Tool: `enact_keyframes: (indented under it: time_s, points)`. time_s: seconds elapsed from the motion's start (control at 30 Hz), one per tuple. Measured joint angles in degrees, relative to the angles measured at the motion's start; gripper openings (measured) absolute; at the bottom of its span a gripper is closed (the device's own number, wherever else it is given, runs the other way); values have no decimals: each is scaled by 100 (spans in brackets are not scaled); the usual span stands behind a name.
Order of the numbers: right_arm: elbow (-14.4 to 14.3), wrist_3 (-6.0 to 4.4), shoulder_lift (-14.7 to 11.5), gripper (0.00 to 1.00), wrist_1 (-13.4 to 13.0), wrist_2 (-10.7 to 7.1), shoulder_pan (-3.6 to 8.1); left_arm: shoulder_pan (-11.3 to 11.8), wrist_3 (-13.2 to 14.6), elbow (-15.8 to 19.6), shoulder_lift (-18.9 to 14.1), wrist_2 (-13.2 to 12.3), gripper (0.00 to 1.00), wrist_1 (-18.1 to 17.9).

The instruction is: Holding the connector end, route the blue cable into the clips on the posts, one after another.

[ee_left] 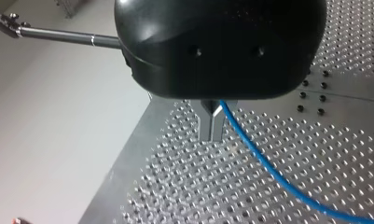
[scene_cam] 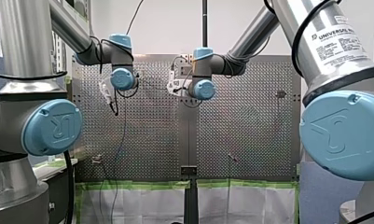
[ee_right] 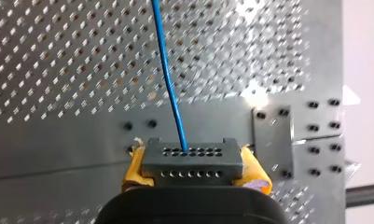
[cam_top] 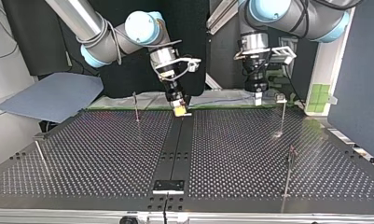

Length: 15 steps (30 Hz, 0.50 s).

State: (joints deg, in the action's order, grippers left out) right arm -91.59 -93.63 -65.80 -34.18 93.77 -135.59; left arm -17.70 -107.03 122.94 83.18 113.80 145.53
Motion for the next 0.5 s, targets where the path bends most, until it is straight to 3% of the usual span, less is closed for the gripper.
enact_keyframes:
  time_s: [0.27, 0.5]
  points:
    - [390, 132, -2, 0, 339, -156, -102, 166, -10, -4, -17, -91, 1, 382]
    - [699, 168, 0, 0, 470, -197, -175, 310, -69, -145, -19, -322, 1, 556]
